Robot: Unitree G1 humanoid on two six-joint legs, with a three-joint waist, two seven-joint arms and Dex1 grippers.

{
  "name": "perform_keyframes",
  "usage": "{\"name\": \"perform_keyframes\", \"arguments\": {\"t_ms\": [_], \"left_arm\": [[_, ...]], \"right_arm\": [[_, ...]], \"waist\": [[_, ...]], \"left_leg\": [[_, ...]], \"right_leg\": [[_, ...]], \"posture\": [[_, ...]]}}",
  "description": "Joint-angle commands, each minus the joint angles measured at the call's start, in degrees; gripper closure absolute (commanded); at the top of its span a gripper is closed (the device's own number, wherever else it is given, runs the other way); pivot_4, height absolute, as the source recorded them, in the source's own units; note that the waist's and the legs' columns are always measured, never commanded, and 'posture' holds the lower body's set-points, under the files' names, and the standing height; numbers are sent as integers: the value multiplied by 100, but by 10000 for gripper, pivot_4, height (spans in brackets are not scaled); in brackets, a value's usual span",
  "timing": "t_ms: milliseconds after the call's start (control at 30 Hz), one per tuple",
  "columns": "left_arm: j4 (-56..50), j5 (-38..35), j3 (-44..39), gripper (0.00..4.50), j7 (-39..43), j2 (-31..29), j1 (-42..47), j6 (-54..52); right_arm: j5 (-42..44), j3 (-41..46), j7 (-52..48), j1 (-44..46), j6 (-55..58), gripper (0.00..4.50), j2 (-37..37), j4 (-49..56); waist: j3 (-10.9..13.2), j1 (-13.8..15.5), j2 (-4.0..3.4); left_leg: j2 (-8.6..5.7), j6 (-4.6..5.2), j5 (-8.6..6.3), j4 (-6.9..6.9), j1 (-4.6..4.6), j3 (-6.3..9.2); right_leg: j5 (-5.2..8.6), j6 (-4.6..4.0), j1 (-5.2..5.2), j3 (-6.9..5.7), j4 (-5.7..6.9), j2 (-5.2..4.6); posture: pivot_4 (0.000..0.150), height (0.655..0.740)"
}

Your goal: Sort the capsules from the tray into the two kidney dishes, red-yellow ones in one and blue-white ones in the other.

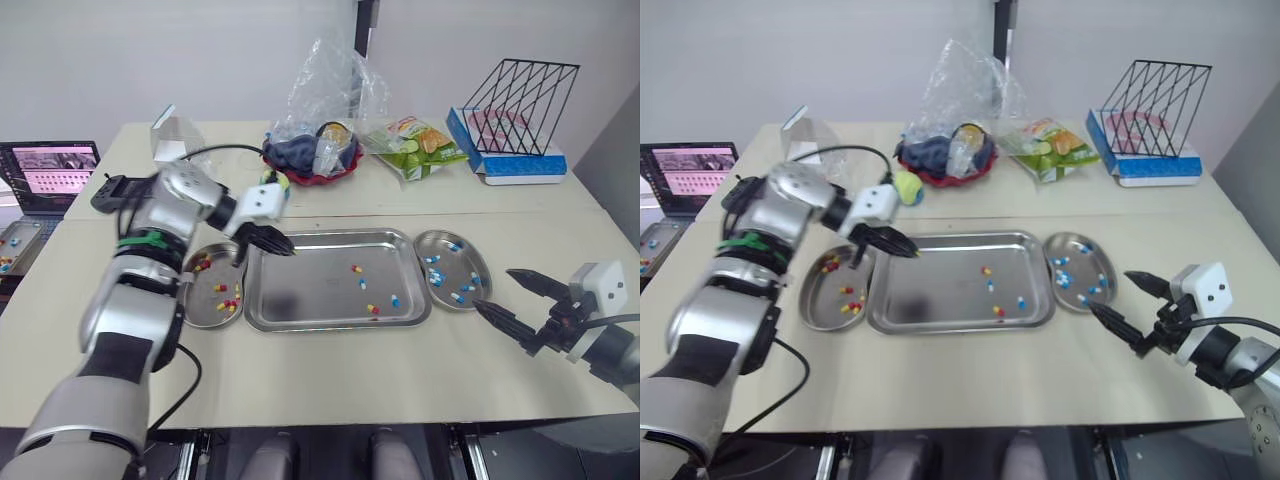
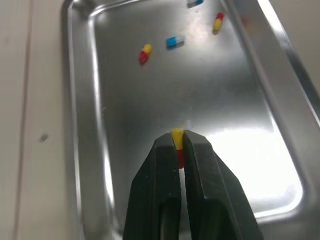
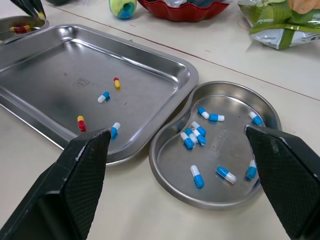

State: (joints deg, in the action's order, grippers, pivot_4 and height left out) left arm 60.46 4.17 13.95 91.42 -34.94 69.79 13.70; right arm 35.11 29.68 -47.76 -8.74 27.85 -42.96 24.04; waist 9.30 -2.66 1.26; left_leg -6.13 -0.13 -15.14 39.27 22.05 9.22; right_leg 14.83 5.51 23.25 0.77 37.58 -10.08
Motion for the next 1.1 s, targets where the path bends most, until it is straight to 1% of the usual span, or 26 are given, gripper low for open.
{"name": "perform_keyframes", "arguments": {"t_ms": [33,100,167,233,333,400,500,600,667,700,900,1033,1067,1100], "left_arm": [[-2,24,-226,44816,-92,-568,-40,-104],[-11,133,-226,44816,-225,-841,-156,48],[-36,199,-221,44816,-346,-994,-259,142],[-154,152,-253,44816,-322,-1055,-440,85],[-313,108,-293,44816,-354,-1089,-699,73],[-323,314,-188,44816,-600,-1188,-996,310],[-442,193,-301,44816,-669,-1167,-1337,149],[-545,108,-379,44816,-742,-1118,-1401,-82],[-554,203,-344,37590,-870,-1165,-1455,-76],[-549,237,-335,35048,-905,-1191,-1479,-67],[-566,97,-512,15545,-931,-1252,-1455,-360],[-420,-5,-728,1480,-964,-1335,-1293,-551],[-403,-56,-797,225,-950,-1370,-1243,-607],[-391,-91,-839,225,-944,-1390,-1207,-647]], "right_arm": [[44,-24,-74,186,-90,0,-120,7],[23,-103,-99,301,-83,0,-146,-55],[2,-193,-141,425,-94,0,-188,-112],[24,-282,-185,573,-71,0,-232,-163],[42,-375,-227,737,-42,0,-277,-237],[1,-470,-275,868,-50,0,-311,-332],[4,-560,-334,966,-57,0,-351,-402],[6,-564,-366,987,-69,0,-373,-458],[14,-566,-393,998,-67,0,-386,-475],[21,-564,-404,1007,-57,0,-391,-478],[90,-484,-520,1004,-12,0,-449,-514],[134,-452,-599,1066,-4,0,-494,-598],[131,-449,-631,1082,-10,0,-512,-636],[122,-448,-661,1098,-19,0,-525,-676]], "waist": [[0,-15,0],[0,-6,0],[0,3,0],[0,59,0],[0,69,0],[0,40,0],[0,18,0],[1,28,2],[1,43,2],[1,42,2],[1,22,2],[1,18,2],[1,22,2],[1,22,2]], "left_leg": [[-1,0,0,0,0,0],[-1,0,0,0,0,0],[-1,0,0,0,-1,0],[-3,-1,0,2,2,2],[-4,-1,1,8,4,4],[-4,-1,1,8,4,3],[0,-1,1,4,2,3],[-1,-2,1,5,12,3],[-3,-3,1,9,14,4],[-3,-3,1,9,14,3],[-2,-2,1,8,12,3],[-2,-2,1,8,13,3],[-2,-2,1,8,13,3],[-2,-2,1,8,14,3]], "right_leg": [[0,0,0,0,0,0],[0,0,-1,0,-1,0],[0,0,-1,0,-1,0],[0,0,-2,-1,-1,0],[-3,5,-3,-2,-4,-1],[-3,5,-2,-1,-3,-1],[-3,5,2,-1,-1,0],[-3,5,11,-1,1,0],[-3,5,10,-2,0,-1],[-3,5,9,-1,0,-1],[-3,5,10,-1,1,-1],[-3,5,11,-1,1,0],[-3,5,11,-2,1,-1],[-3,5,11,-2,2,-1]], "posture": [[1500,7400],[1500,7400],[1500,7400],[1500,7400],[1500,7400],[1500,7400],[1500,7400],[1500,7400],[1500,7400],[1500,7400],[1500,7400],[1500,7400],[1500,7400],[1500,7400]]}}
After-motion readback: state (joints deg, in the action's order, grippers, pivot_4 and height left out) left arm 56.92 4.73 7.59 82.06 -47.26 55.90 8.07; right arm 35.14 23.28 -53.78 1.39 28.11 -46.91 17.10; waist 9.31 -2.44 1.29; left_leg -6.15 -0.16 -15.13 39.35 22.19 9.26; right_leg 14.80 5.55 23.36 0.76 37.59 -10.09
